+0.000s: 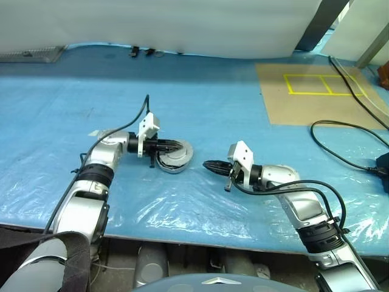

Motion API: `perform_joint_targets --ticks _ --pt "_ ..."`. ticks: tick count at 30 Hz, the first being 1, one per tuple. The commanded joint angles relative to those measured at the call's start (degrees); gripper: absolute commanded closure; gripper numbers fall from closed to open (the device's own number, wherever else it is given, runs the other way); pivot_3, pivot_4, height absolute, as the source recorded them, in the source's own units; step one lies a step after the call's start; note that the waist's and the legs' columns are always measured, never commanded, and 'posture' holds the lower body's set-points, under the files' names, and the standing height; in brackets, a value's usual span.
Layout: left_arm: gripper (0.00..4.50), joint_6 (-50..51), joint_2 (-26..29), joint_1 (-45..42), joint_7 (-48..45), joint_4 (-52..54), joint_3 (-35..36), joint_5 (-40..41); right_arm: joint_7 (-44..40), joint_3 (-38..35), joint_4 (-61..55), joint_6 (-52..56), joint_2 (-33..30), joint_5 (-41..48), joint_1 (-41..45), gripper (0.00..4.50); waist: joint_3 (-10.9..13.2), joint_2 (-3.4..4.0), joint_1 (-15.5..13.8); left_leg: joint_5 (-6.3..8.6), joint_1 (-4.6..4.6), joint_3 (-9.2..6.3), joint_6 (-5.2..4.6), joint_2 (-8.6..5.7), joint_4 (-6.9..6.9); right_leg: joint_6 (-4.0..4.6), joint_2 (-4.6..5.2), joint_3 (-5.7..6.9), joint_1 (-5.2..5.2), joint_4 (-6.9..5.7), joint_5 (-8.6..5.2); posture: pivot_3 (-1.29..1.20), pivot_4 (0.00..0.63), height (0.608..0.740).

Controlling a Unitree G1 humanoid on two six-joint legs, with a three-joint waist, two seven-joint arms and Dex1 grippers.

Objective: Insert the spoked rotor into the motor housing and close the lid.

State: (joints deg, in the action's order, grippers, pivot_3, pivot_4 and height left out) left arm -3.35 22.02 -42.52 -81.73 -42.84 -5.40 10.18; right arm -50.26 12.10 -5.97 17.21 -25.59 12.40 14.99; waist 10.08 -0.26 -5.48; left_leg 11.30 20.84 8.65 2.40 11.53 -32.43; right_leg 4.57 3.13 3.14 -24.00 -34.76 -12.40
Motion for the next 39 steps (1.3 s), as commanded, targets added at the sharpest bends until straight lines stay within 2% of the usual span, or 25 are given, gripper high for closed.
perform_joint_targets --ticks 1,5,9,12,17,20,23,24,32,39 --pt "4.46 -2.94 0.29 2.8 3.31 2.89 -2.83 -3.87 0.91 -0.79 0.41 -2.82 0.93 -0.34 1.53 4.5 -0.03 0.05 0.0 0.0 -0.02 0.0 0.0 -0.01 -0.01 0.0 0.01 0.0 0.01 -0.01 0.0 0.0 0.15 0.74" --pt "4.46 -4.46 0.15 4.48 6.34 5.17 -2.4 -3.72 1.14 -0.11 1.76 -3.19 2.85 -0.36 3.75 4.5 -0.04 0.07 0.04 0.02 -0.27 0.02 0.02 -0.01 0.0 0.0 0.03 0.0 0.23 -0.02 -0.01 0.0 0.15 0.74" --pt "4.46 -1.92 -0.18 5.63 8.5 9.7 2.94 2.82 1.13 0.17 3.14 -1.92 5.78 0.64 6.94 4.5 -0.03 0.06 0.21 0.02 -0.65 0.03 0.02 -0.01 0.01 0.0 0.04 -0.01 0.42 0.0 -0.02 0.0 0.15 0.74" --pt "4.5 -0.65 0.78 8.98 10.47 14.91 6.28 6.29 1.49 -0.24 4.36 -0.04 9.06 2.28 10.09 3.96 -0.03 0.05 0.38 0.02 -0.58 0.02 0.03 0.02 0.03 0.02 0.03 -0.01 0.24 -0.03 -0.01 0.0 0.15 0.74" --pt "4.5 2.77 2.32 19.08 14.74 25.22 9.48 9.5 0.78 1.77 9.06 1.27 12.63 1.5 14.68 2.18 -0.03 0.06 1.49 -0.01 -0.16 0.02 -0.01 0.02 0.04 0.04 0.02 -0.01 -0.13 -0.06 -0.01 0.0 0.15 0.74" --pt "4.5 4.24 2.22 25.5 17.4 30.5 10.39 10.8 -0.31 4.09 12.37 1.07 13.78 0.07 16.72 1.27 -0.03 0.06 1.64 0.01 -0.1 0.05 0.02 0.03 0.07 0.04 0.02 0.0 -0.18 -0.02 -0.01 0.0 0.15 0.74" --pt "4.5 4.14 1.63 29.71 19.54 32.73 10.73 11.35 -0.28 5.48 15.44 0.61 15.06 -1.24 18.23 0.23 -0.02 0.07 1.53 0.02 -0.09 0.11 0.03 0.1 0.07 0.05 -0.03 0.0 -0.21 -0.03 -0.02 0.0 0.15 0.74" --pt "4.5 4.14 1.26 30.95 20.32 33.52 10.95 11.73 -0.31 6.17 16.58 0.28 15.55 -1.93 18.72 0.02 -0.02 0.07 1.59 0.02 -0.09 0.11 0.03 0.1 0.04 0.06 -0.02 0.01 -0.21 -0.05 -0.02 0.0 0.15 0.74" --pt "4.5 2.93 1.0 36.56 24.07 36.79 12.64 12.9 -0.49 9.59 24.29 -4.31 17.38 -6.93 22.13 0.02 -0.02 0.07 1.74 0.03 -0.17 0.11 0.04 0.13 -0.04 0.08 -0.02 0.0 -0.17 -0.08 0.01 0.0 0.15 0.74" --pt "4.5 2.6 1.69 39.14 26.19 38.96 14.99 14.11 -0.1 8.41 27.79 -3.75 19.19 -7.17 24.24 0.02 -0.02 0.07 2.08 0.03 -0.17 0.12 0.04 0.13 -0.04 0.09 -0.03 -0.01 -0.17 -0.08 0.01 0.0 0.15 0.74"
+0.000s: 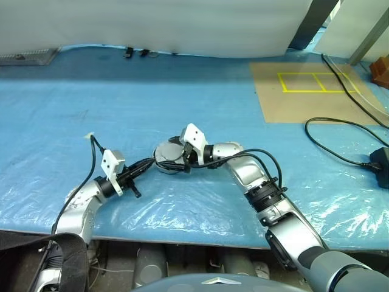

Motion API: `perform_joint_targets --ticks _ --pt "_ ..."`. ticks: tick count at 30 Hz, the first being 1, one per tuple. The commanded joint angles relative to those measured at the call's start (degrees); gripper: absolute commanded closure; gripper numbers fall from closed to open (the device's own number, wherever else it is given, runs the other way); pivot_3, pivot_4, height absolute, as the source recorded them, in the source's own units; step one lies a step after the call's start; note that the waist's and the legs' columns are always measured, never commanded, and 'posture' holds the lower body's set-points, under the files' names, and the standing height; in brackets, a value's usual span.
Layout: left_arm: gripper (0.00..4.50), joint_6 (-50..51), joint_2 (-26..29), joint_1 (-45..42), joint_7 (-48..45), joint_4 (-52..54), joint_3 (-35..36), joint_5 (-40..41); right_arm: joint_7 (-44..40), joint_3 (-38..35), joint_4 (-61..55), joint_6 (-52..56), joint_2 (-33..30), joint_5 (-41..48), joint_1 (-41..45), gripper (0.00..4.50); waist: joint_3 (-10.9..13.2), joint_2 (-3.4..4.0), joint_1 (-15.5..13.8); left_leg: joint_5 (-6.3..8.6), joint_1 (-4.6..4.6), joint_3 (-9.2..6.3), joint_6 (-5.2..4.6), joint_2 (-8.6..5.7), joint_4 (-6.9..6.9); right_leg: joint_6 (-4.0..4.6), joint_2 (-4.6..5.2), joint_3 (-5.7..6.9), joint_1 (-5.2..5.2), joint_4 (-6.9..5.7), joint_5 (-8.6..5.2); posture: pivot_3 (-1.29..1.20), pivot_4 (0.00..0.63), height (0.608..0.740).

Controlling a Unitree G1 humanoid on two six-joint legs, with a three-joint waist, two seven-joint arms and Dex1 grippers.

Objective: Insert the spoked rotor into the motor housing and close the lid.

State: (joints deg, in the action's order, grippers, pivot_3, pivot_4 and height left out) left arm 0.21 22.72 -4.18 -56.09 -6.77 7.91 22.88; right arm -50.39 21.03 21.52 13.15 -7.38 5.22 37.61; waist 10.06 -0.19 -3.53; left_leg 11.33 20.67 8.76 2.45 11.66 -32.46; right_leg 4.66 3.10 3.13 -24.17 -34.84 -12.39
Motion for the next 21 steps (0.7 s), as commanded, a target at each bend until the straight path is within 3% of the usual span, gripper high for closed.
perform_joint_targets --ticks 1,14,16,18,21 --pt "4.5 -0.88 1.11 1.04 0.71 3.19 1.78 1.43 0.08 -0.66 0.75 0.4 1.03 -0.12 1.87 0.02 0.0 0.0 0.31 0.0 0.0 0.0 0.0 0.0 0.0 0.0 0.0 0.0 0.0 0.0 0.0 0.0 0.15 0.74" --pt "4.5 -0.28 1.17 3.18 4.34 7.34 2.09 1.91 -0.55 0.48 1.96 -0.61 0.77 -2.55 1.94 0.02 0.0 0.0 1.09 0.0 -0.02 0.0 -0.01 0.01 -0.04 0.01 -0.01 -0.01 0.01 -0.05 0.01 0.0 0.15 0.74" --pt "4.5 -0.17 1.23 3.7 4.81 7.91 2.06 1.92 -0.43 0.99 2.0 -0.56 1.13 -3.08 1.98 0.62 0.0 0.0 1.09 0.0 -0.04 0.0 -0.01 0.01 -0.05 0.01 -0.01 -0.01 0.02 -0.06 0.01 0.0 0.15 0.74" --pt "4.5 -0.03 1.18 3.91 5.31 8.36 2.22 2.12 -0.41 1.2 2.59 -1.01 1.6 -3.52 2.17 0.62 0.0 0.0 1.17 0.0 -0.07 0.0 -0.01 0.02 -0.04 0.01 -0.01 -0.01 0.04 -0.07 0.01 0.0 0.15 0.74" --pt "4.5 0.23 1.28 4.31 6.08 9.05 2.42 2.3 -0.41 1.27 3.37 -1.69 1.94 -4.24 2.4 1.17 -0.01 -0.01 1.19 0.0 -0.09 0.01 -0.02 0.02 -0.05 0.01 -0.02 -0.02 0.04 -0.09 0.01 0.0 0.15 0.74"
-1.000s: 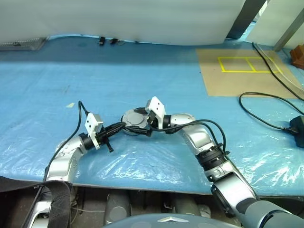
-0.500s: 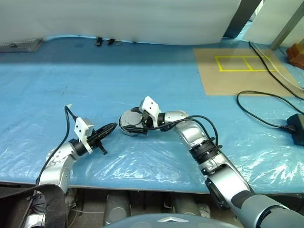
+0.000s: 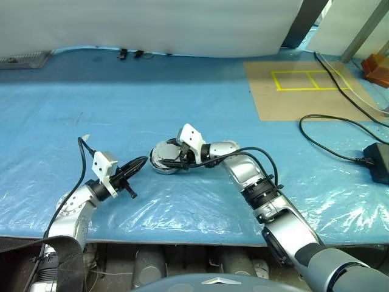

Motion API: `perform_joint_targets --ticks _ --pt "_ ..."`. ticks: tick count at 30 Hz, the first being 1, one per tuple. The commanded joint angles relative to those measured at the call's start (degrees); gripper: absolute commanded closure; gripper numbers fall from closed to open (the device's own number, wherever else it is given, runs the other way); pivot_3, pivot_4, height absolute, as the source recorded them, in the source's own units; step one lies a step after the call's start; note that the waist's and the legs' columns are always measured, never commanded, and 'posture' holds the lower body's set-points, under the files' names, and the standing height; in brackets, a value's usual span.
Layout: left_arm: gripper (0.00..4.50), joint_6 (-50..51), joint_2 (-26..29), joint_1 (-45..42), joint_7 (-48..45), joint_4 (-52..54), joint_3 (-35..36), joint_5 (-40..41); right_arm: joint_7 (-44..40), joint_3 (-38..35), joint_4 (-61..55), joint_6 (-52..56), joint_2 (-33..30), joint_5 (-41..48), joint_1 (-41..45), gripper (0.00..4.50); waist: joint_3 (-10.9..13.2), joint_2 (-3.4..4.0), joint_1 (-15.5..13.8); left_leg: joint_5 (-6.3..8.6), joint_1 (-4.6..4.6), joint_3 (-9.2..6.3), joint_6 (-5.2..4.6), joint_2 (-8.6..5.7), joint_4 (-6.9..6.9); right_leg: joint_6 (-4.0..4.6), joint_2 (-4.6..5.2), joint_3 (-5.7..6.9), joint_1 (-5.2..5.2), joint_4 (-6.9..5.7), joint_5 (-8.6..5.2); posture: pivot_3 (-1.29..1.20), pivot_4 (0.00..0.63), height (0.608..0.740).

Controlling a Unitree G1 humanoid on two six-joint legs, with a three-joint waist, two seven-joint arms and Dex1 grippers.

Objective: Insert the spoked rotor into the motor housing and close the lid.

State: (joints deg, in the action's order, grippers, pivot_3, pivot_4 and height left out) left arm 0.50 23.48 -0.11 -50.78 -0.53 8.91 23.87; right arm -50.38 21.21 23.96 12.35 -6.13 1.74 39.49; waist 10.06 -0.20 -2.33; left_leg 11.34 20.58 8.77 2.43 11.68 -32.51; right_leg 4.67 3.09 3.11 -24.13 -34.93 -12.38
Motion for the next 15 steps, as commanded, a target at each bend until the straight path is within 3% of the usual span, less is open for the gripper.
perform_joint_targets --ticks 1,15 --pt "4.5 0.06 0.56 0.35 0.95 2.98 1.43 1.4 -0.31 1.06 1.3 -1.22 0.78 -1.05 0.65 1.5 0.0 0.0 0.0 0.0 -0.02 0.0 0.0 0.0 0.0 0.0 0.0 0.0 0.01 0.0 0.0 0.0 0.15 0.74" --pt "4.5 0.87 0.26 2.43 4.1 5.42 1.57 2.0 1.34 1.07 4.26 -2.57 3.6 -3.67 4.45 1.51 0.0 0.0 0.16 0.01 -0.38 0.02 0.0 0.03 0.01 0.08 -0.01 -0.12 0.13 -0.12 0.04 0.0 0.15 0.74"
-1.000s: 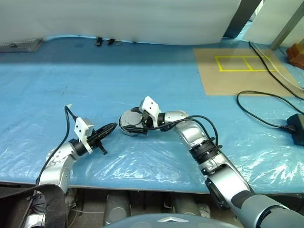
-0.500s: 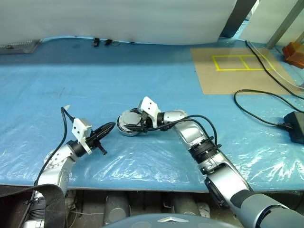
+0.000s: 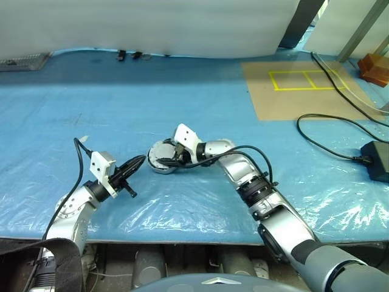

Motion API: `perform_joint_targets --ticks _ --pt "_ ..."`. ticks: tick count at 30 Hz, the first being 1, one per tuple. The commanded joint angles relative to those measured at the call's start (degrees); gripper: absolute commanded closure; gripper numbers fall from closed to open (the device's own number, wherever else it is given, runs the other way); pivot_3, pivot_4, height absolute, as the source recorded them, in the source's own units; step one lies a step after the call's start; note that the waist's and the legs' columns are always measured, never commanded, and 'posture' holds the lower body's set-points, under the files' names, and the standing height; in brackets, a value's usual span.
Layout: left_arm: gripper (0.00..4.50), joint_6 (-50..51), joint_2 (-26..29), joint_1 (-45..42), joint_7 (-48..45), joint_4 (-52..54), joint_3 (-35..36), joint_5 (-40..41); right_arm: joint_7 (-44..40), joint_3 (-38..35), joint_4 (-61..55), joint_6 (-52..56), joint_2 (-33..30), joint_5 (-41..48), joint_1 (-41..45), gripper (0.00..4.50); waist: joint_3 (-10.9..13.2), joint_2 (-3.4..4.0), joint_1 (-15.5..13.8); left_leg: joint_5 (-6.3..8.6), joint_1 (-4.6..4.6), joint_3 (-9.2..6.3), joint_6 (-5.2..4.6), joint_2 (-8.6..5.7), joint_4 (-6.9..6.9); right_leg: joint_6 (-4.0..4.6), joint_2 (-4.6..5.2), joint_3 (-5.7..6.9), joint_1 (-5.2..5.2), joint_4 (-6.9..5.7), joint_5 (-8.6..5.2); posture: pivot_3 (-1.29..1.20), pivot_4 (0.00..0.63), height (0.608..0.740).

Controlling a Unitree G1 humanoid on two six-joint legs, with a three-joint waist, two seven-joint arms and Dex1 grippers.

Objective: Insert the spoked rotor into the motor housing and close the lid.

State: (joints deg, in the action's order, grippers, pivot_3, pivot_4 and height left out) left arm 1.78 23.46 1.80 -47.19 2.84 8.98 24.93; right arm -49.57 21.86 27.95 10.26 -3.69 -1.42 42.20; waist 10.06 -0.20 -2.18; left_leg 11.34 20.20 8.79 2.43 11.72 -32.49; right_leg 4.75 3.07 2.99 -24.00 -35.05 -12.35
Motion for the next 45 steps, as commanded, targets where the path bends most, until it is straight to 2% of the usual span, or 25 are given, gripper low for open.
perform_joint_targets --ticks 1,11,20,27,33,37,45 --pt "4.5 -0.48 0.32 0.6 0.64 2.01 1.58 1.0 0.69 0.41 0.67 -0.34 1.35 -0.69 1.97 1.51 0.0 0.0 0.01 0.0 0.0 0.0 0.0 0.0 0.0 0.0 0.0 -0.01 0.0 0.01 0.0 0.0 0.15 0.74" --pt "4.5 -1.18 0.02 0.8 0.57 0.58 1.35 0.78 1.12 2.76 2.41 3.78 1.04 -3.59 2.0 1.51 0.0 0.0 -0.01 0.01 -0.16 0.0 -0.01 0.0 0.0 0.0 0.0 -0.03 0.11 -0.01 0.0 0.0 0.15 0.74" --pt "4.5 -1.6 -0.08 0.87 0.37 -0.2 1.39 0.76 1.03 1.41 2.27 7.3 2.96 -1.3 0.75 1.51 0.0 0.0 0.02 0.03 -0.28 -0.01 -0.04 0.0 0.02 0.0 0.0 -0.05 0.25 -0.01 0.0 0.0 0.15 0.74" --pt "4.5 -1.89 -0.08 0.7 0.21 -0.77 1.08 0.51 3.26 1.88 4.07 5.94 2.85 -2.99 0.14 1.51 -0.01 0.0 0.04 0.03 -0.34 -0.01 -0.03 0.0 0.05 0.0 0.0 -0.06 0.28 0.0 0.0 0.0 0.15 0.74" --pt "4.5 -2.53 -0.21 0.06 -0.14 -2.04 0.6 0.19 5.55 2.3 5.24 4.42 2.72 -4.0 -1.3 1.51 0.0 0.01 0.02 0.13 -0.82 -0.04 -0.19 -0.01 0.17 -0.05 0.0 -0.07 0.74 0.07 -0.03 0.0 0.15 0.74" --pt "4.5 -2.93 -0.32 -0.23 -0.49 -2.61 0.37 0.06 5.86 3.23 4.5 3.53 1.95 -5.01 -3.08 1.51 -0.02 0.02 -0.05 0.13 -1.03 -0.08 -0.18 -0.01 0.24 -0.42 0.0 -0.11 0.9 0.12 -0.25 0.0 0.15 0.74" --pt "4.5 -3.21 -0.5 -1.8 -1.07 -3.76 -0.53 -0.5 7.55 4.3 2.66 4.81 1.61 -6.13 -5.79 1.51 -0.11 0.14 -0.04 0.13 -1.04 -0.07 -0.18 -0.03 0.31 -0.42 0.0 -0.14 0.93 0.22 -0.25 0.0 0.15 0.74"
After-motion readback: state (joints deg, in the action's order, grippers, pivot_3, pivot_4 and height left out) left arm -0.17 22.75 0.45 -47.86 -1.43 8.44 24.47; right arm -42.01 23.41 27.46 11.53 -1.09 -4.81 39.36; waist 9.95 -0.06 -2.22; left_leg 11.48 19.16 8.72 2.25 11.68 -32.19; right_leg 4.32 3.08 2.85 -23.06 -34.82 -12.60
